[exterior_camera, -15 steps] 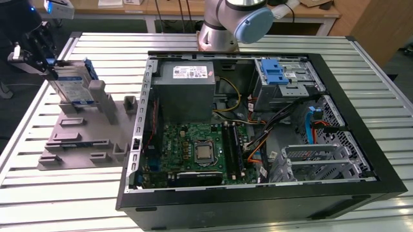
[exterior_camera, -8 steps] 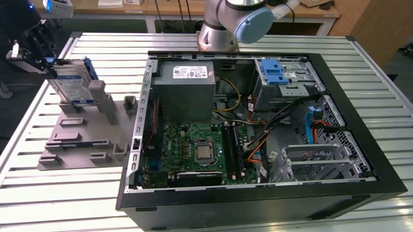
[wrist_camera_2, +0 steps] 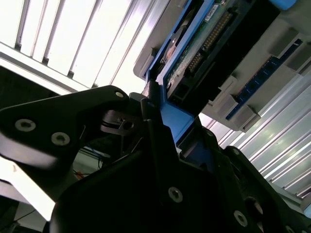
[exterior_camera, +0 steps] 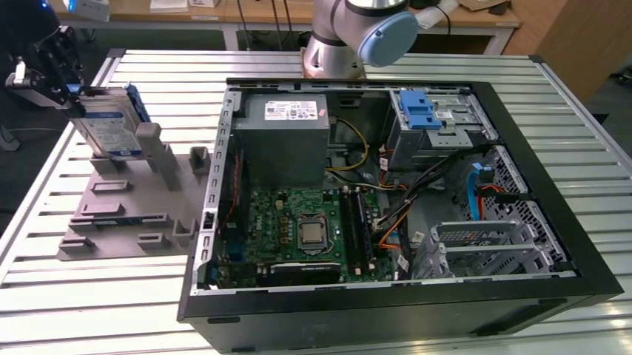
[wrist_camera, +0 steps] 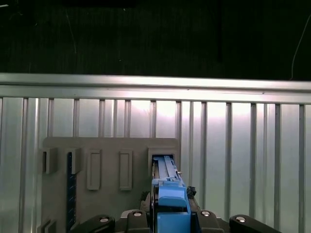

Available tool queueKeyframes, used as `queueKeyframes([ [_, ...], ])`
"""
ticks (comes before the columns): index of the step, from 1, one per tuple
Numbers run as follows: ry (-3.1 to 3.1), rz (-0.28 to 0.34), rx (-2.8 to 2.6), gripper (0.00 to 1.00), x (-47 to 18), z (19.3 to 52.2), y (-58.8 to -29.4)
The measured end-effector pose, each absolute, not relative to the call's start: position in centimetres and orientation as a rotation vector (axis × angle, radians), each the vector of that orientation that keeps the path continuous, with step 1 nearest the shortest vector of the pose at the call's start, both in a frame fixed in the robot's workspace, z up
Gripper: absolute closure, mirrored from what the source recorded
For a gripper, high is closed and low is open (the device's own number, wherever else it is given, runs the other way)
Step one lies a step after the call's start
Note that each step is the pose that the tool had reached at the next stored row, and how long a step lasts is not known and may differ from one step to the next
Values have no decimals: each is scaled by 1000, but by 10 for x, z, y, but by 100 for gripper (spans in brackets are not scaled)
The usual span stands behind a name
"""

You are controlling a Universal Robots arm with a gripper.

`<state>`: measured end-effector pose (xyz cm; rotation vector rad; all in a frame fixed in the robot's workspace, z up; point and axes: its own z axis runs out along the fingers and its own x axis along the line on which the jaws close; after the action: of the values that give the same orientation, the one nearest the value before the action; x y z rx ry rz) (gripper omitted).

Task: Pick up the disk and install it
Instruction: 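Pick up the disk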

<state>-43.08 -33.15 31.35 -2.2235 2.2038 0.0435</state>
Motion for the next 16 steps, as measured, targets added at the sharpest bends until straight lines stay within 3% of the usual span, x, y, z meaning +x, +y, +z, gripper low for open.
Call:
queueKeyframes([
  [16,2203,43,-2223,64,-431,325,-332],
])
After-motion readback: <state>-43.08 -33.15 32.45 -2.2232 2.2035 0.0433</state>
